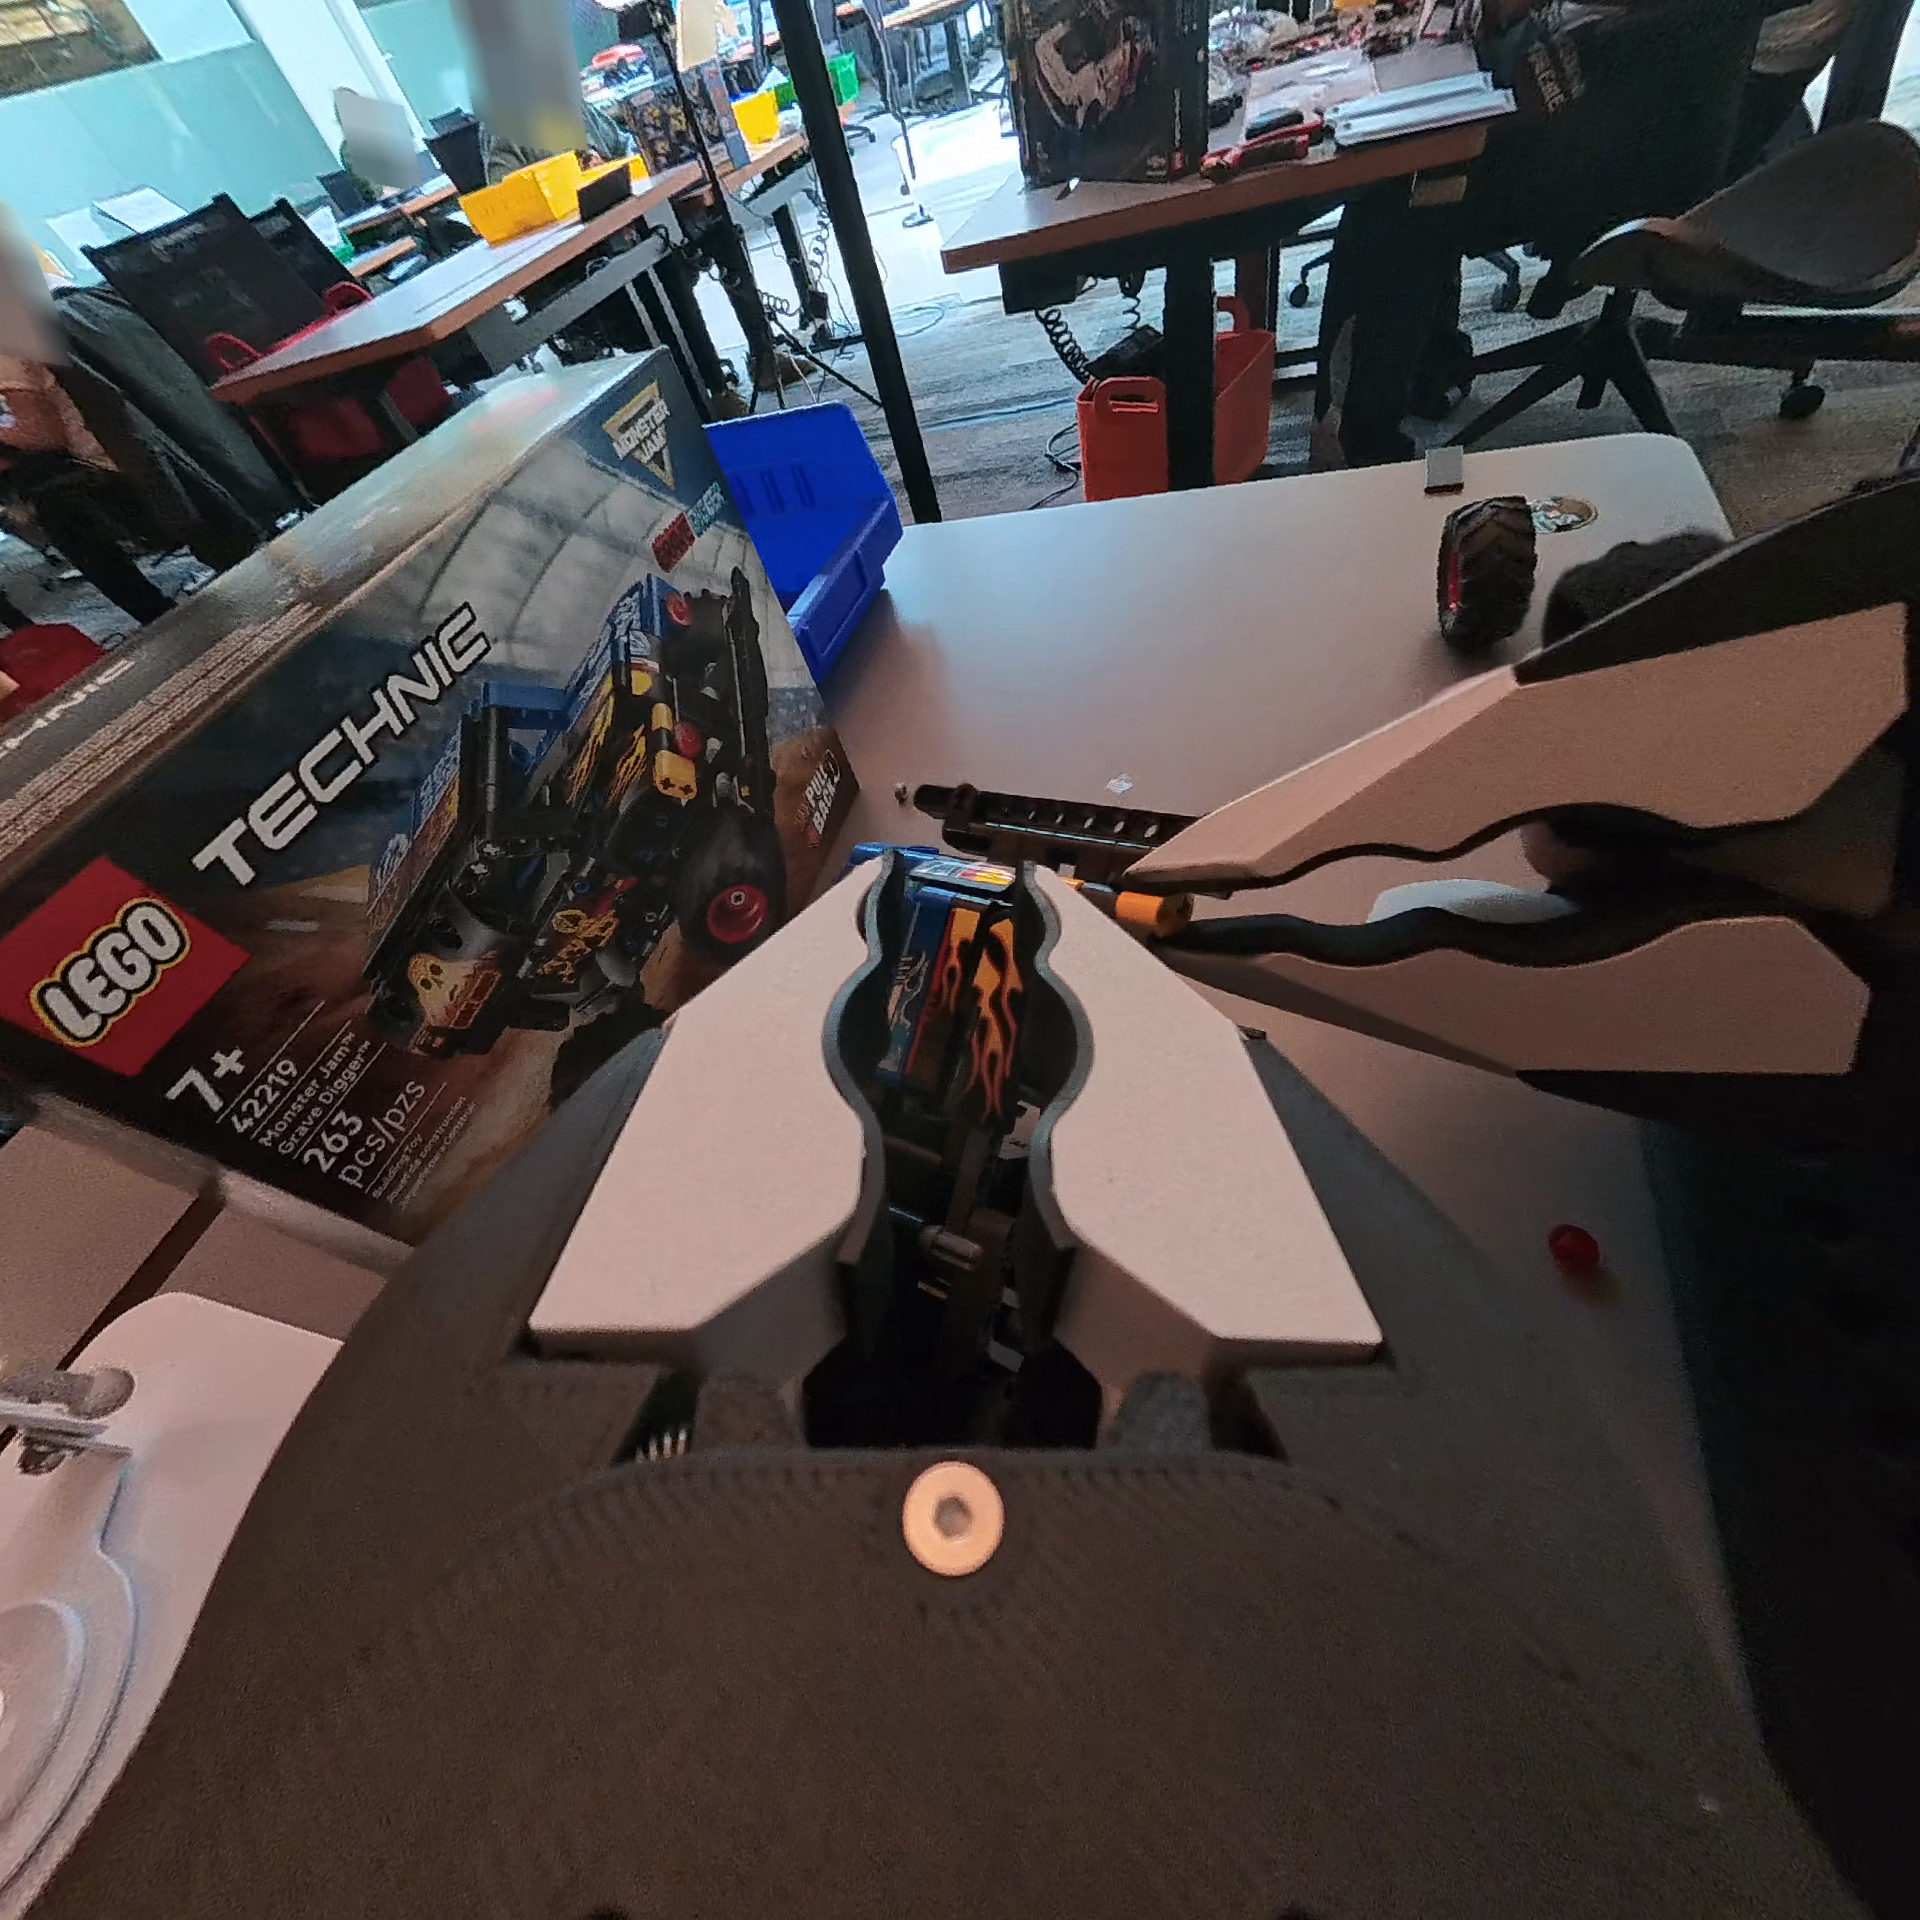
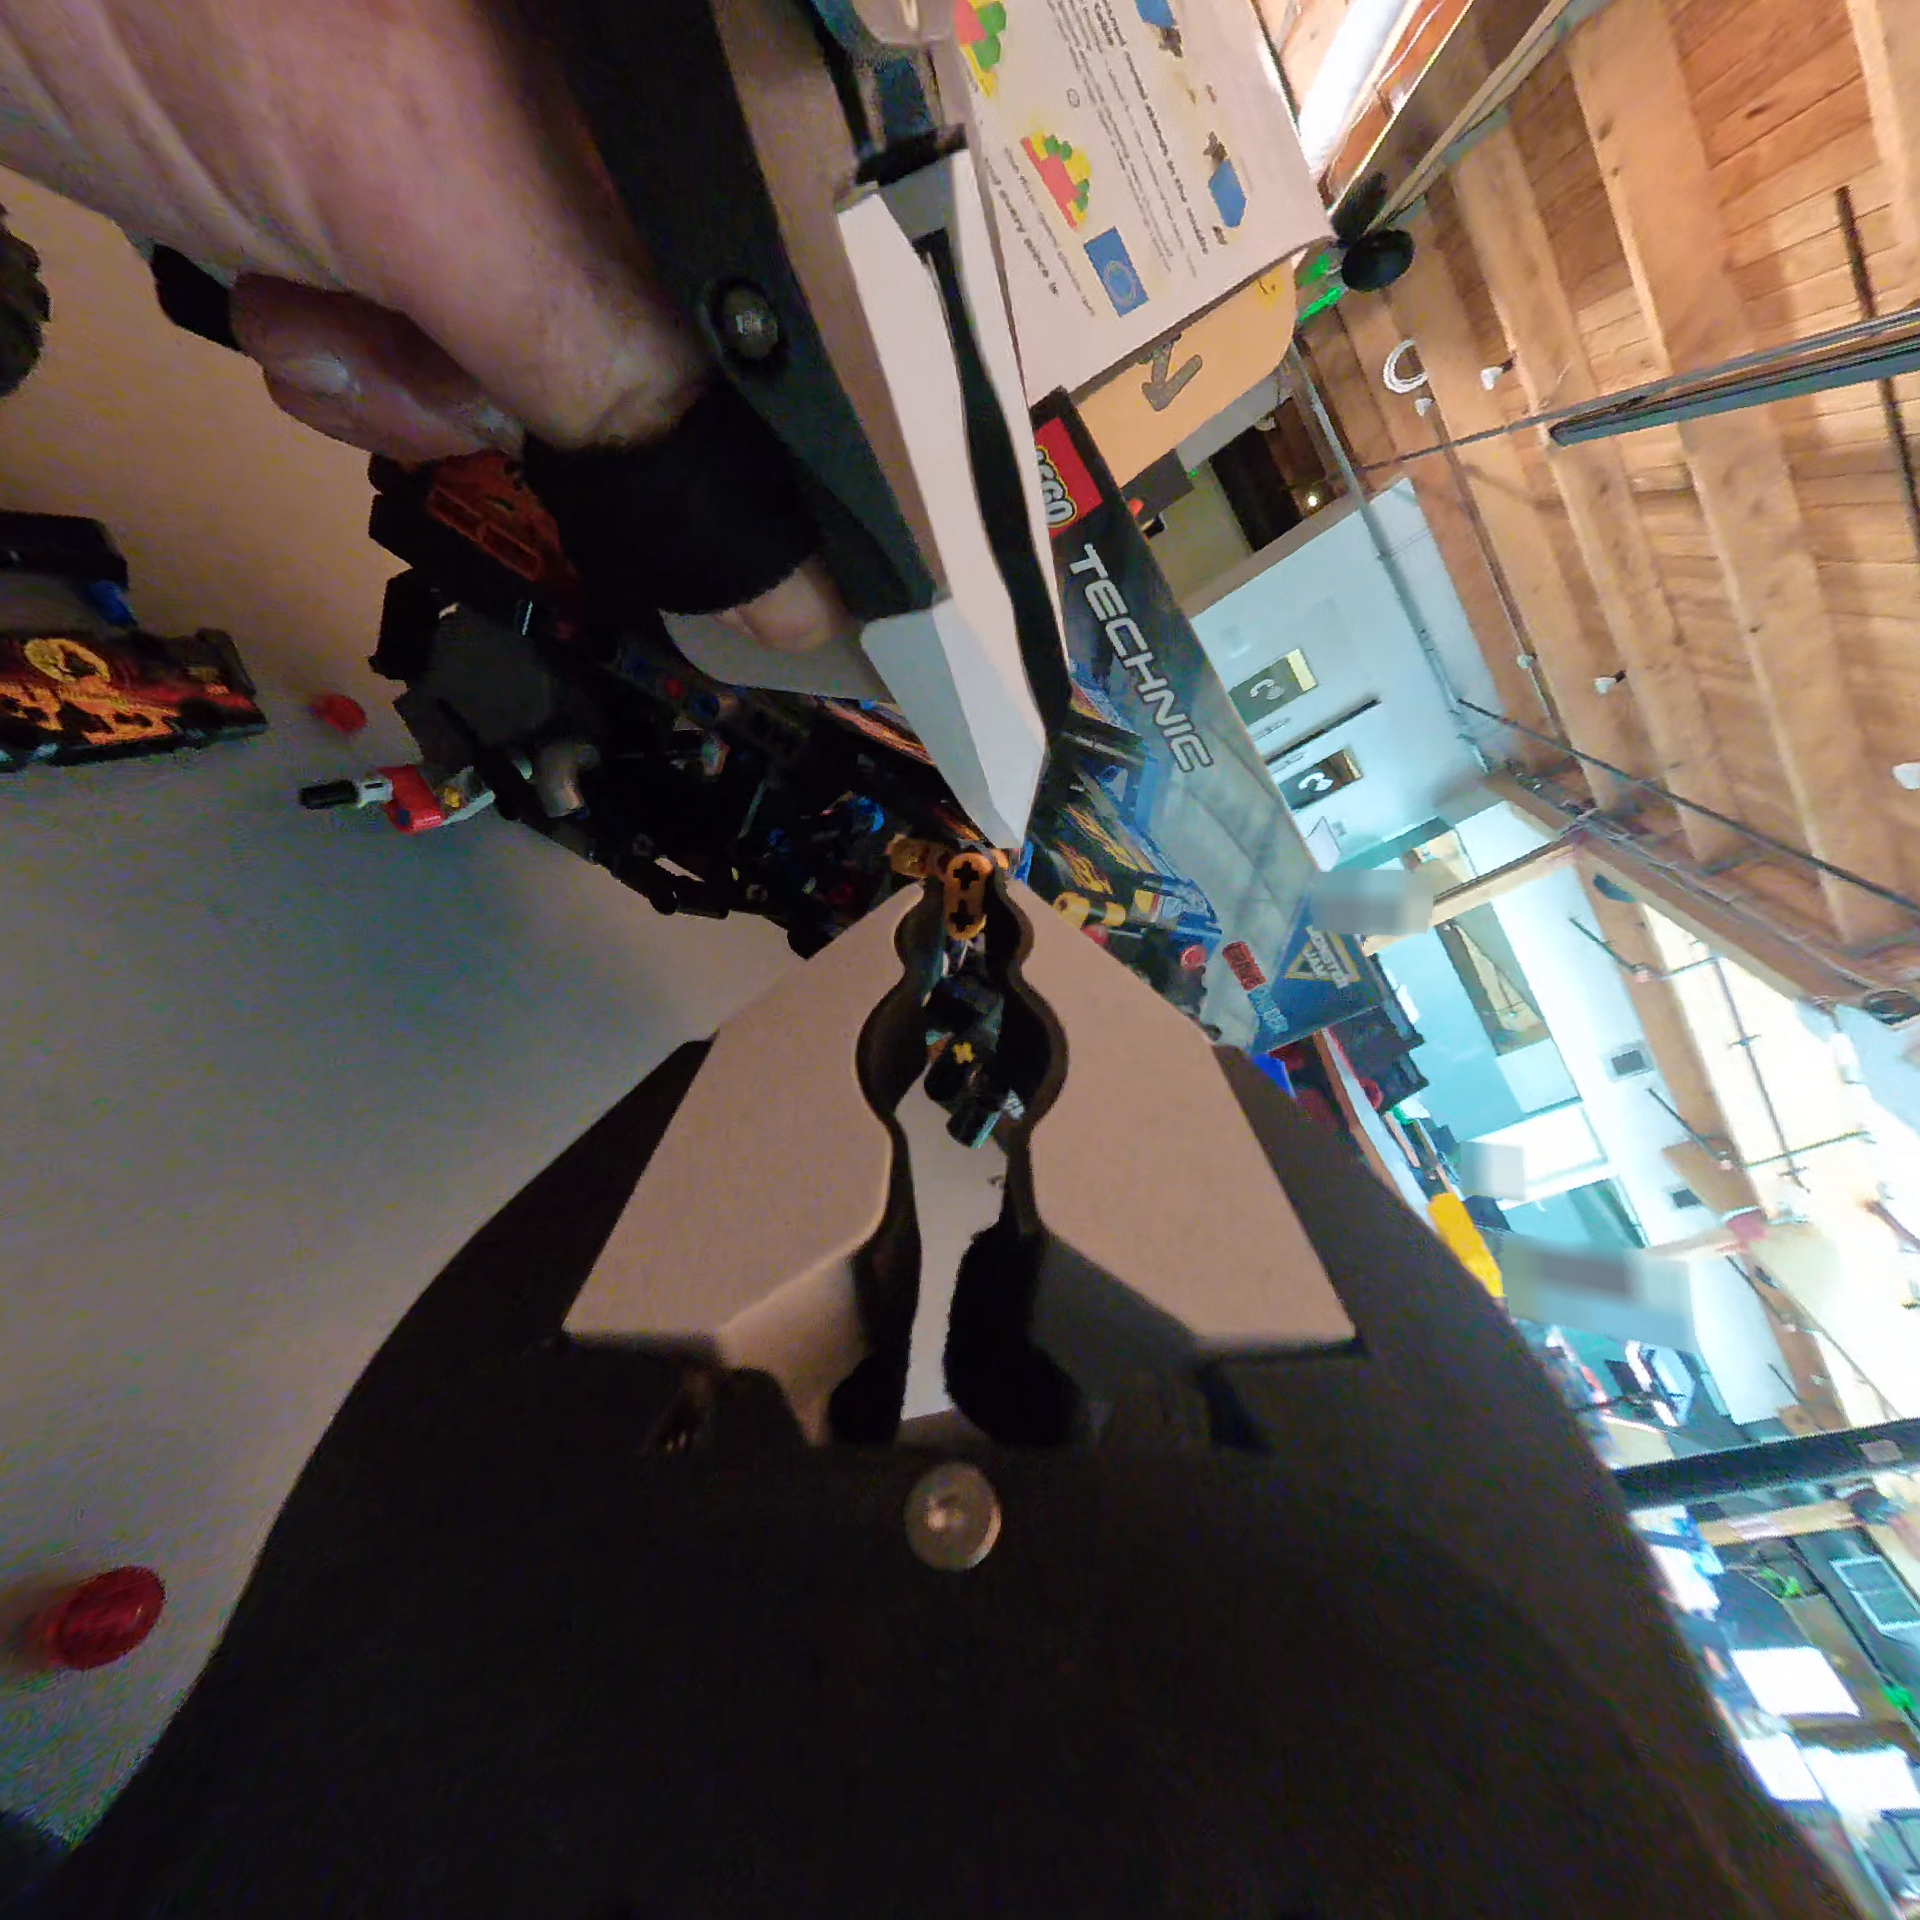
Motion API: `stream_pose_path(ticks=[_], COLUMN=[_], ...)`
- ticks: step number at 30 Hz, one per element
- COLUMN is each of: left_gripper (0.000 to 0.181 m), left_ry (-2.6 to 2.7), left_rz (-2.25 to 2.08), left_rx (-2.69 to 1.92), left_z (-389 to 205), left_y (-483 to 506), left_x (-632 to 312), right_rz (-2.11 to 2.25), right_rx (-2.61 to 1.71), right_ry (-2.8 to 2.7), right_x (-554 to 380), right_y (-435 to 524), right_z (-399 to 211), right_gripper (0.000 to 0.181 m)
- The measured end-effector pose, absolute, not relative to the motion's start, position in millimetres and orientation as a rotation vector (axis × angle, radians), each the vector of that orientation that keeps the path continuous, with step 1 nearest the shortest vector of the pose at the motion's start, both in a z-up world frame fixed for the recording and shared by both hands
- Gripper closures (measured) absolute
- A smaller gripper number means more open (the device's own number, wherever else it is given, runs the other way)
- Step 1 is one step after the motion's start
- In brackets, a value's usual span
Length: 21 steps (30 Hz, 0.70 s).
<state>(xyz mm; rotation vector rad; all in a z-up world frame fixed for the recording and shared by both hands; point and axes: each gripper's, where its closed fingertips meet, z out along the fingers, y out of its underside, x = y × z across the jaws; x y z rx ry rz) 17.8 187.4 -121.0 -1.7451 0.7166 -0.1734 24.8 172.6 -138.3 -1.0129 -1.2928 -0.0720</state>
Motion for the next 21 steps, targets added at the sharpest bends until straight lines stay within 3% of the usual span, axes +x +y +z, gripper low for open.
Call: stream_pose_path(ticks=[21], left_gripper=[0.163], left_ry=[0.827], left_rz=[-0.147], left_rx=[-1.74], left_z=[-129.9], left_y=[191.1], left_x=[44.4], right_rz=[0.031], right_rx=[-1.129], right_ry=[-1.231], right_x=[49.3], right_y=[177.2], right_z=[-148.1], right_gripper=[0.176])
